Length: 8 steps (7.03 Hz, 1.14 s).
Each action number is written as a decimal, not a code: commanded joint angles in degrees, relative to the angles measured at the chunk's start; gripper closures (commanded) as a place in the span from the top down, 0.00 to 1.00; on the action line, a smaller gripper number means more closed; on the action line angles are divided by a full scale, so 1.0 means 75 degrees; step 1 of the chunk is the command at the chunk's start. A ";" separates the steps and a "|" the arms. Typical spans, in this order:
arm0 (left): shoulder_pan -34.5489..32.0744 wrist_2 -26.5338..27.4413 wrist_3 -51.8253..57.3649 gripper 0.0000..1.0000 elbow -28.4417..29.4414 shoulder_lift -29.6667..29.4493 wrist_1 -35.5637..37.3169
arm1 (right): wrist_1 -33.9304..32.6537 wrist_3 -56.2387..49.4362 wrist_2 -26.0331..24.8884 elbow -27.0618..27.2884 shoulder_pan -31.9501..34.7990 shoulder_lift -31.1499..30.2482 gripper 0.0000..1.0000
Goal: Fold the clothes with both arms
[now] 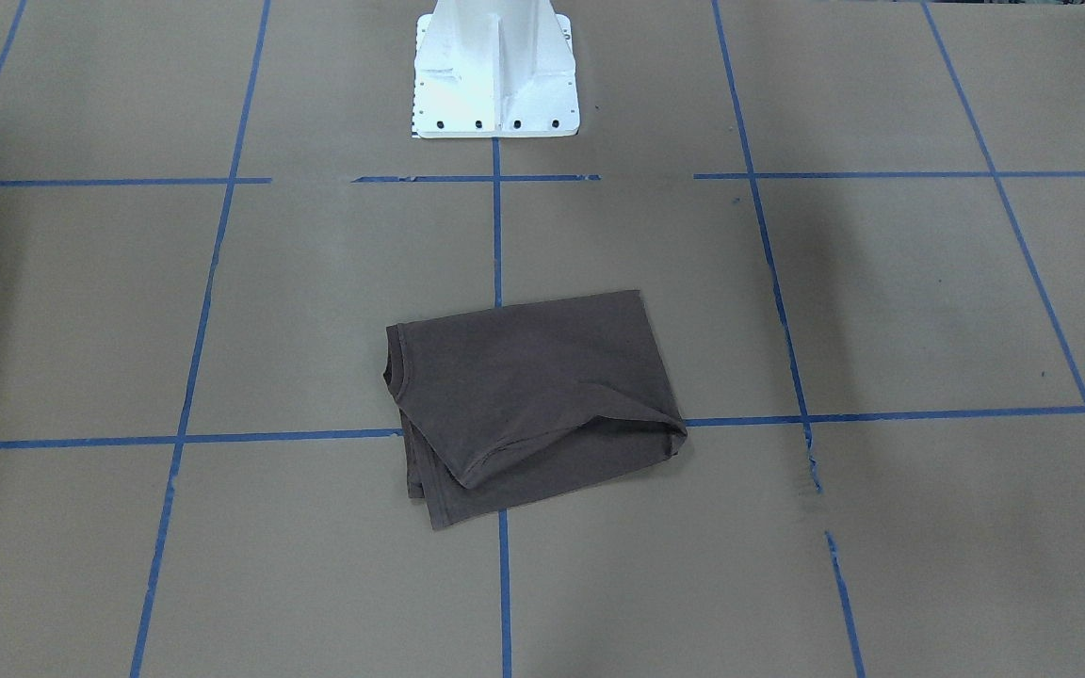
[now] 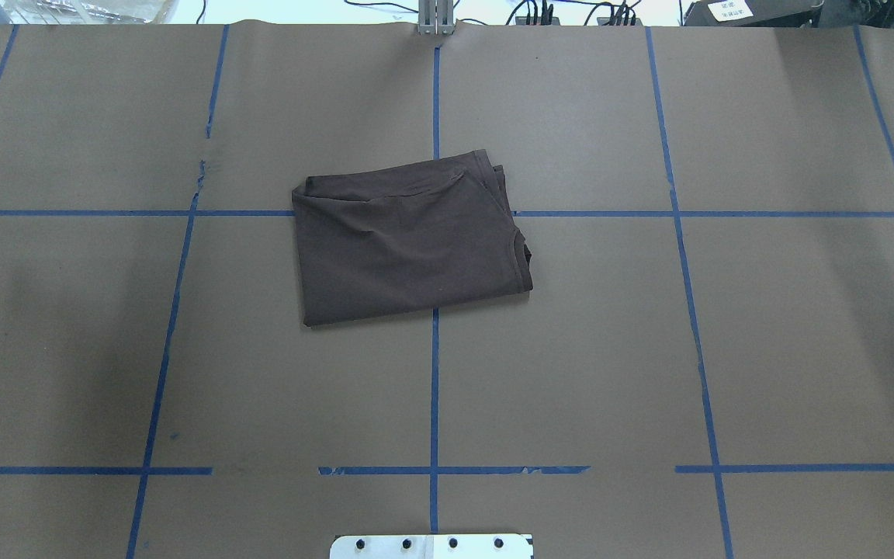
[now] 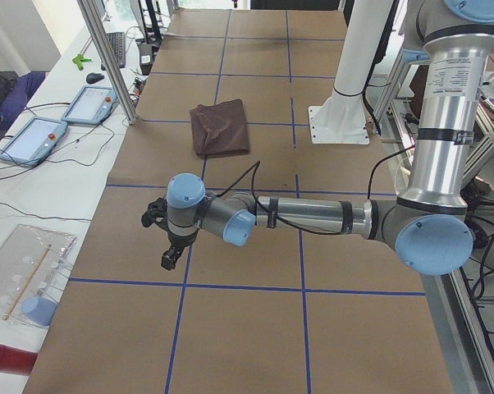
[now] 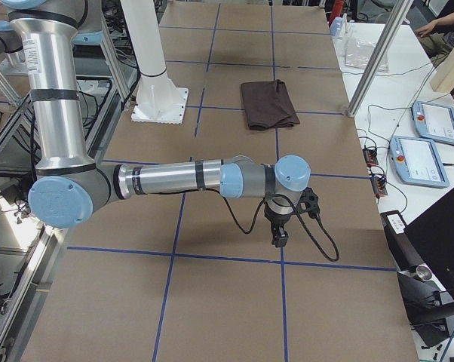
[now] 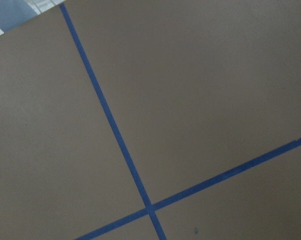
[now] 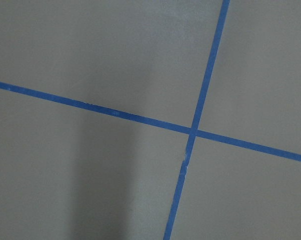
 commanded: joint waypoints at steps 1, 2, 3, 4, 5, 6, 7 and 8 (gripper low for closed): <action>-0.0504 -0.0022 0.0002 1.00 -0.0045 0.0079 -0.0130 | -0.0002 0.0032 -0.0683 0.0481 0.0012 -0.0117 1.00; -0.0577 -0.0046 0.0036 1.00 -0.0138 0.0148 0.0427 | -0.0083 0.0068 -0.0605 0.0449 0.0047 -0.0211 1.00; -0.0589 -0.0046 0.0083 1.00 -0.0696 0.0160 0.1535 | -0.0095 0.0068 -0.0349 0.0437 0.0222 -0.0374 1.00; -0.0578 -0.0057 0.0095 1.00 -0.1119 0.0160 0.2427 | -0.0084 0.0068 0.0187 0.0391 0.0409 -0.0608 1.00; -0.0566 -0.0104 0.0106 1.00 -0.1123 0.0276 0.2610 | -0.0084 0.0068 0.0378 0.0402 0.0562 -0.0761 1.00; -0.0555 -0.0104 0.0118 1.00 -0.0961 0.0486 0.2531 | -0.0095 0.0080 0.0496 0.0390 0.0586 -0.0914 1.00; -0.0554 -0.0104 0.0141 1.00 -0.0948 0.0558 0.2519 | -0.0072 0.0080 0.0613 0.0402 0.0726 -0.1193 1.00; -0.0554 -0.0093 0.0142 1.00 -0.0994 0.0558 0.2530 | -0.0014 0.0068 0.0614 0.0437 0.0808 -0.1568 1.00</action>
